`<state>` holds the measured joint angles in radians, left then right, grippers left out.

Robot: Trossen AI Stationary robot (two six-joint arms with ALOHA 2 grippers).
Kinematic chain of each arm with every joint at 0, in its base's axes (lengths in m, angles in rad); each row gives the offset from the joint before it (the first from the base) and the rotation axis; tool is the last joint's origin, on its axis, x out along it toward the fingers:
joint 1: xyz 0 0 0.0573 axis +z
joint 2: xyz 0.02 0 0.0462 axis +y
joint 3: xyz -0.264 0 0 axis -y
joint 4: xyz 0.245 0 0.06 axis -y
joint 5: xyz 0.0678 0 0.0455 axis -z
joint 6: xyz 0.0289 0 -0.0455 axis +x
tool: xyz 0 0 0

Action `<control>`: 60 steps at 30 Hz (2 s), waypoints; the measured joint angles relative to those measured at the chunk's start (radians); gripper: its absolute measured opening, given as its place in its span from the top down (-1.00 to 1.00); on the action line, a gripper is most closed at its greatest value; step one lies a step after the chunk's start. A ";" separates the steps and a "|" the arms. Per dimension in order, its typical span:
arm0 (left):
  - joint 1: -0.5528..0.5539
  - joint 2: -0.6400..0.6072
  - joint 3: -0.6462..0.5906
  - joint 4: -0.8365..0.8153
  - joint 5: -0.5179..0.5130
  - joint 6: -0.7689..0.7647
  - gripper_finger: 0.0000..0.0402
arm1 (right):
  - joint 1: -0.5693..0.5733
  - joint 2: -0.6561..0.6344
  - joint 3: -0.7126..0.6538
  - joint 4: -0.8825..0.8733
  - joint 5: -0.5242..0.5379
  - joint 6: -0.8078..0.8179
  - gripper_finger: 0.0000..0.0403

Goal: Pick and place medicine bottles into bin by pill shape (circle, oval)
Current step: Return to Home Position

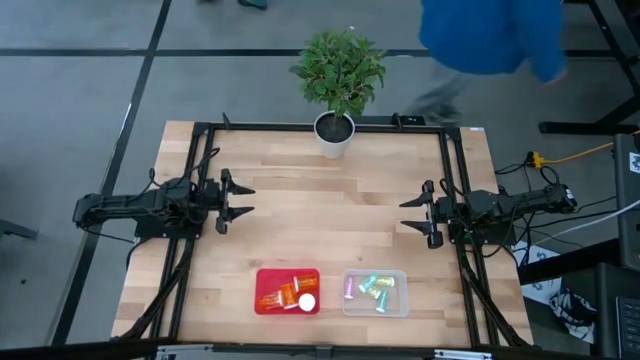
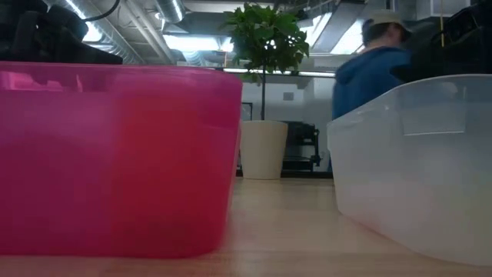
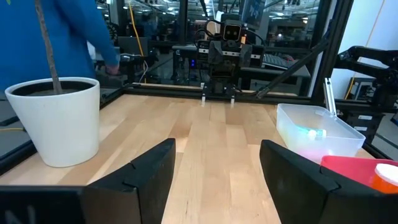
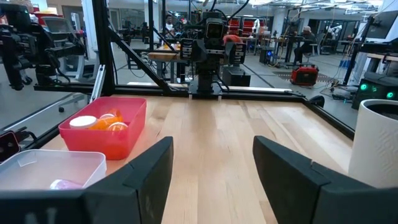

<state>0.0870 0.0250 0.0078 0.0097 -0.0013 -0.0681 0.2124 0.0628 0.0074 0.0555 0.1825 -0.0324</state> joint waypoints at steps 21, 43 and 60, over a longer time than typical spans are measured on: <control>0.000 0.000 0.000 0.000 0.000 0.000 -0.13 | -0.118 -0.062 0.000 -0.011 -0.034 0.020 -0.12; 0.000 0.000 0.000 0.000 -0.007 0.000 -0.13 | -0.221 -0.062 0.000 -0.032 -0.203 0.060 -0.12; 0.000 0.000 0.000 0.000 -0.008 0.000 -0.13 | -0.198 -0.057 0.000 -0.031 -0.203 0.080 -0.12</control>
<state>0.0870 0.0254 0.0074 0.0101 -0.0090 -0.0679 0.0143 0.0059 0.0071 0.0242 -0.0200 0.0478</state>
